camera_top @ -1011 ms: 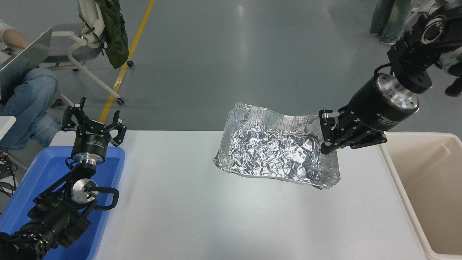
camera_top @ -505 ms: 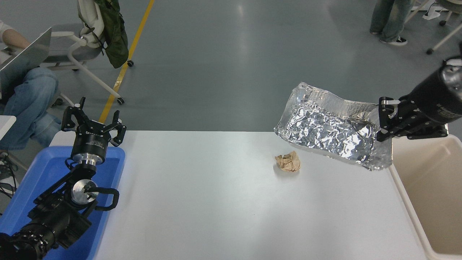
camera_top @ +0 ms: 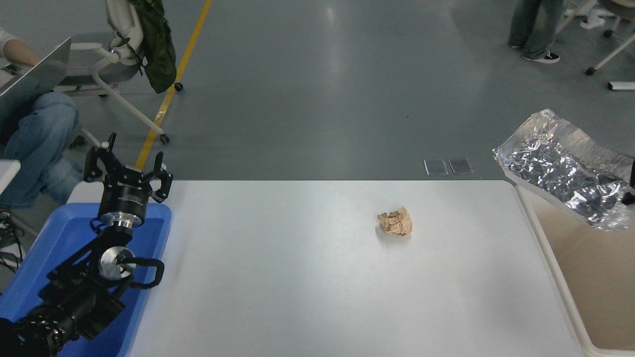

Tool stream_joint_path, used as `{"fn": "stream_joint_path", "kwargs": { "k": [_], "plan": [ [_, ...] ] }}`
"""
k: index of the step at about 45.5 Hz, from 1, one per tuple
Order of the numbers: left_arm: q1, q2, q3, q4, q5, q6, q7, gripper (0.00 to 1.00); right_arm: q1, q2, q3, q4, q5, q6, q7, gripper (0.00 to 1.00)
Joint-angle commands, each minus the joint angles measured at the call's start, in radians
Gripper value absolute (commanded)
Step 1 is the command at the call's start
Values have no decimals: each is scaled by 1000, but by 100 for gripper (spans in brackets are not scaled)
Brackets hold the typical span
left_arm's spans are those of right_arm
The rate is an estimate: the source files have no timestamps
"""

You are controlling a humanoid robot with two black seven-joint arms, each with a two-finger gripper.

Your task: Pick up foil plate and place in dustbin

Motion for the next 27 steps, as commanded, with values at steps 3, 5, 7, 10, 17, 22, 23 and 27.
{"fn": "stream_joint_path", "kwargs": {
  "k": [3, 5, 7, 10, 17, 22, 23, 27],
  "plan": [
    [0, 0, 0, -1, 0, 0, 0, 99, -583, 65, 448, -380, 23, -169, -5, 0],
    [0, 0, 0, 0, 0, 0, 0, 99, -649, 97, 491, -456, 23, -174, -7, 0],
    [0, 0, 0, -1, 0, 0, 0, 99, -686, 126, 515, -514, 23, -176, -7, 0],
    [0, 0, 0, 0, 0, 0, 0, 99, -739, 172, 540, -586, 23, -185, -8, 0],
    [0, 0, 0, 0, 0, 0, 0, 99, -844, 259, 572, -697, 24, -264, -8, 0],
    [0, 0, 0, 0, 0, 0, 0, 99, -896, 290, 580, -735, 24, -346, -10, 0],
    [0, 0, 0, 0, 0, 0, 0, 99, -905, 298, 580, -741, 24, -361, -10, 0],
    [0, 0, 0, 0, 0, 0, 0, 99, -942, 335, 580, -770, 23, -422, -13, 0]
  ]
}}
